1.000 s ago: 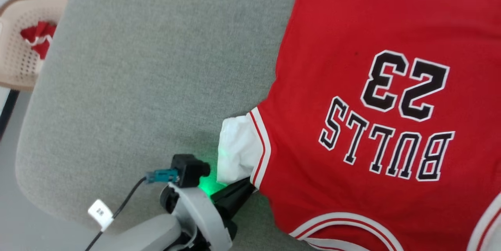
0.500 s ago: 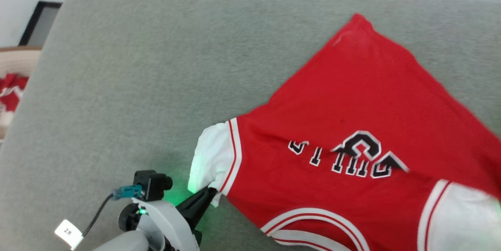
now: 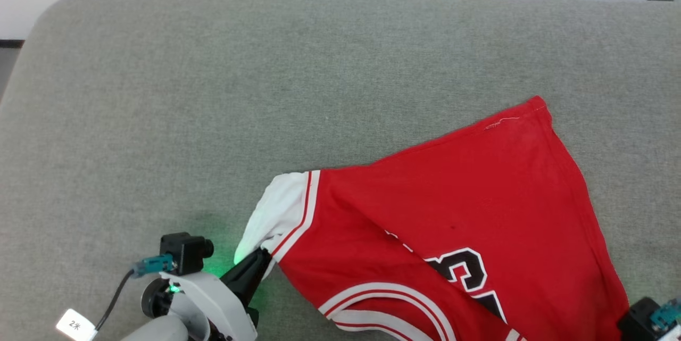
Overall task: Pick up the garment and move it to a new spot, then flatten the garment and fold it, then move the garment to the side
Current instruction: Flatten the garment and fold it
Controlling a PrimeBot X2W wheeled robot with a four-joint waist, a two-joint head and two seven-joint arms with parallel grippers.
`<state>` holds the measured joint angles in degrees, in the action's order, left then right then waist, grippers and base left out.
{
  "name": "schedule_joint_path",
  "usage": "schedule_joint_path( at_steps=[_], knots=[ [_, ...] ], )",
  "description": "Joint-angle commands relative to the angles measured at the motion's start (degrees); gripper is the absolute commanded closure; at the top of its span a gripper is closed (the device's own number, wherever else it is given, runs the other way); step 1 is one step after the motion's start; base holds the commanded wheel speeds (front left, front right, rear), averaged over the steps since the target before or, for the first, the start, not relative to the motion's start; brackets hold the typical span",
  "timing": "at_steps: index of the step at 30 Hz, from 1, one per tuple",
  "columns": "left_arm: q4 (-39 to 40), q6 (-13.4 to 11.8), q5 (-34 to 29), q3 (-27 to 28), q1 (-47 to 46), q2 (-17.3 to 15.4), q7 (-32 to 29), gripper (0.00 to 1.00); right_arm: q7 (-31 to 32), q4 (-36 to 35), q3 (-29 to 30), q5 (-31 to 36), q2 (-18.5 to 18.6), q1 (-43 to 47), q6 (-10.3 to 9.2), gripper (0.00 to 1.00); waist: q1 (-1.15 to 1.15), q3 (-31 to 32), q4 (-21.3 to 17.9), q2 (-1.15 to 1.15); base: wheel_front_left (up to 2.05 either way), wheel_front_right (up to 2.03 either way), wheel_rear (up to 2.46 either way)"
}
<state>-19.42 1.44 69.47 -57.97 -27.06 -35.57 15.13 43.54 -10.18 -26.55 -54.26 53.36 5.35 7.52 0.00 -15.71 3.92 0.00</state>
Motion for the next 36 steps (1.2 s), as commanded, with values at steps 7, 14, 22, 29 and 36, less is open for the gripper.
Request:
schedule_joint_path(
  at_steps=[7,14,22,29,36],
  knots=[
    [-0.4,0.1,-1.0,1.1,1.0,0.5,0.0,1.0,-2.8,-4.5,3.6,4.4,-0.1,-1.5,-0.07,0.0,0.0,0.1,-0.4,0.0,0.0,0.0,0.0],
    [0.9,0.1,-2.1,1.3,0.8,1.3,0.0,1.0,0.1,-11.2,16.6,-0.8,6.0,-6.5,-0.07,0.0,0.0,-0.3,1.5,0.0,0.0,0.0,0.0],
    [2.1,0.1,-3.7,1.9,-1.1,3.2,0.0,1.0,-3.7,-2.9,13.9,8.3,-1.0,-27.6,-0.07,0.0,0.0,-4.4,4.9,0.0,0.0,0.0,0.0],
    [0.8,1.1,-4.7,1.5,-3.3,5.9,-0.1,1.0,-3.3,14.3,-0.3,14.7,-5.4,-43.9,-0.07,0.0,0.0,-8.3,7.8,0.0,0.0,0.0,0.0],
    [-2.1,2.2,-5.5,1.9,-4.2,8.1,-0.3,1.0,-1.5,23.0,-9.9,11.2,-5.4,-49.4,-0.07,0.6,0.0,-10.0,9.2,0.0,0.0,0.0,0.0]
  ],
)
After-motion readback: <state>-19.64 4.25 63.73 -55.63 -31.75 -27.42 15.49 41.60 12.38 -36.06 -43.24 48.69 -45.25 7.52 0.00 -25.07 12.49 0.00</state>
